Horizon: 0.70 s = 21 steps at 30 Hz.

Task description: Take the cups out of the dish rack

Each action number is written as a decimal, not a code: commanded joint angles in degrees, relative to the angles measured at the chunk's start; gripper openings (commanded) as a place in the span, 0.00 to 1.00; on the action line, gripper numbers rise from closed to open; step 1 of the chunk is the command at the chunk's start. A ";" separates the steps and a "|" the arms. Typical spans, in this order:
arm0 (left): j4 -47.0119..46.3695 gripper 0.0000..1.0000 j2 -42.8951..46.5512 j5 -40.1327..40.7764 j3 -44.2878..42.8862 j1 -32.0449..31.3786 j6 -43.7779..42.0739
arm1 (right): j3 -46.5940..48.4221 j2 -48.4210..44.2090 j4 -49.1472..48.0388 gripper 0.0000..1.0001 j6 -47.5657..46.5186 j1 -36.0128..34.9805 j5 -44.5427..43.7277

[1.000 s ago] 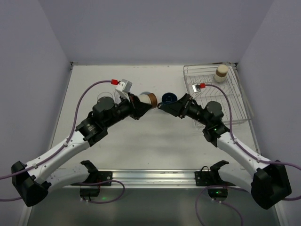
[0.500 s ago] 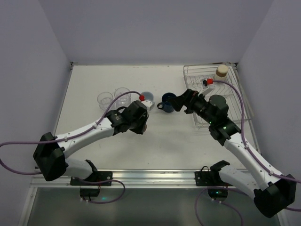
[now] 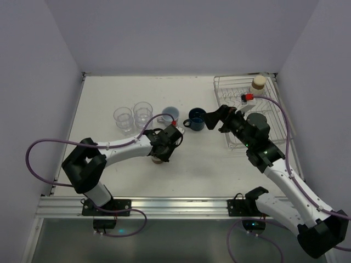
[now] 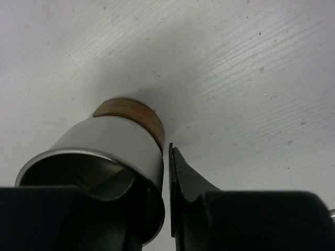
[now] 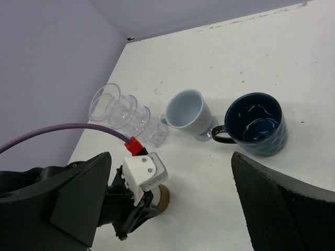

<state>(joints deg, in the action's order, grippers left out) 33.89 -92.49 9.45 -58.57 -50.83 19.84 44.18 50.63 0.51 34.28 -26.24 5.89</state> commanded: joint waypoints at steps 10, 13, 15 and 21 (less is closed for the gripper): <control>-0.84 0.77 5.81 4.08 -5.23 -0.50 -1.55 | 5.46 3.58 5.63 0.99 -7.47 3.29 -13.44; -1.80 0.91 9.32 4.35 -6.73 -0.50 -1.55 | 8.97 9.38 7.39 0.98 -8.27 9.86 -12.23; -3.38 0.94 11.61 4.61 -7.09 -0.50 -1.64 | 10.56 13.76 7.48 0.96 -8.79 12.78 -12.04; -10.58 1.00 26.90 1.72 -4.20 -0.50 -3.04 | 20.58 26.25 9.94 0.91 -11.08 21.92 -15.38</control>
<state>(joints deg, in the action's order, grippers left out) 30.11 -72.99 12.14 -62.98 -51.07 18.33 59.20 73.25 8.73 25.63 -7.27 -6.63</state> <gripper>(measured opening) 0.991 0.913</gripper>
